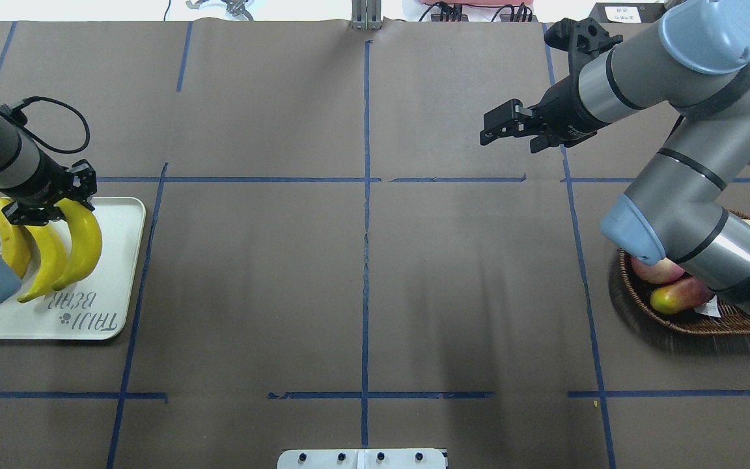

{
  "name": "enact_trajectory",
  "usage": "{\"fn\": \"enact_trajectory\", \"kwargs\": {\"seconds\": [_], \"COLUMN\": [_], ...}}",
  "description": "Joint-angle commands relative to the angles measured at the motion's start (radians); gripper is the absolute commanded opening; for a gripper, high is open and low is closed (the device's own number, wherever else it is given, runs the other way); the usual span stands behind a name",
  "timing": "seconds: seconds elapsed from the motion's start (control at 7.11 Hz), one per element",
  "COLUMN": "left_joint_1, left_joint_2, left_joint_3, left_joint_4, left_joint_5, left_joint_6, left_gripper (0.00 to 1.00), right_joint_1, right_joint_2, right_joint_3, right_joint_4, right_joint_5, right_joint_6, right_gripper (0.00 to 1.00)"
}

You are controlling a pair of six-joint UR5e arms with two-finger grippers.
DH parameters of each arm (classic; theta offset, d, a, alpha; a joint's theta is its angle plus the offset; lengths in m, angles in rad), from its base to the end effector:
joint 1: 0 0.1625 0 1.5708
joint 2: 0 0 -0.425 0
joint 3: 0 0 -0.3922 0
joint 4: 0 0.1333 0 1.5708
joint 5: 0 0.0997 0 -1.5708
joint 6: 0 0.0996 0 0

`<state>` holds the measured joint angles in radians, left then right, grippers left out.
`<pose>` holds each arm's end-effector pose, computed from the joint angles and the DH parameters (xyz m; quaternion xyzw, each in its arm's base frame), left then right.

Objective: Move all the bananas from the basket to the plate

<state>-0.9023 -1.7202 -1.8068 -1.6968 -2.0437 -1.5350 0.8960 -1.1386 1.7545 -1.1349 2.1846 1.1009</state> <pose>0.2762 -0.4916 0.4639 -0.0910 0.3218 -0.3411 0.8785 -0.3270 -0.5302 0.2757 0.0993 -0.5361 0.0261 0.8379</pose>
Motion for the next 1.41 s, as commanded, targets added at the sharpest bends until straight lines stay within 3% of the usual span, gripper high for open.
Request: {"fn": "enact_trajectory", "kwargs": {"seconds": [0.0, 0.14, 0.28, 0.7, 0.98, 1.27], "left_joint_1": [-0.001, 0.002, 0.003, -0.041, -0.143, -0.274], "left_joint_2": [0.021, 0.022, 0.016, 0.014, 0.020, 0.022], "left_joint_3": [0.046, 0.067, 0.086, 0.060, 0.050, 0.025], "left_joint_4": [-0.029, -0.076, -0.089, -0.075, -0.072, 0.077], "left_joint_5": [0.023, 0.026, 0.026, 0.007, -0.097, -0.122], "left_joint_6": [0.050, 0.052, 0.055, 0.215, 0.388, 0.799], "left_gripper": [0.06, 0.23, 0.99, 1.00, 1.00, 1.00], "right_joint_1": [0.009, 0.005, 0.004, 0.015, 0.079, 0.159], "right_joint_2": [-0.003, -0.003, -0.003, 0.002, -0.004, -0.076], "right_joint_3": [0.002, -0.001, -0.006, -0.007, 0.006, 0.074], "right_joint_4": [-0.002, -0.002, -0.002, -0.113, -0.253, -0.427], "right_joint_5": [0.007, 0.006, 0.006, -0.008, 0.006, 0.006], "right_joint_6": [-0.004, -0.004, -0.006, -0.095, -0.264, -0.512], "right_gripper": [1.00, 1.00, 1.00, 1.00, 1.00, 1.00]}}
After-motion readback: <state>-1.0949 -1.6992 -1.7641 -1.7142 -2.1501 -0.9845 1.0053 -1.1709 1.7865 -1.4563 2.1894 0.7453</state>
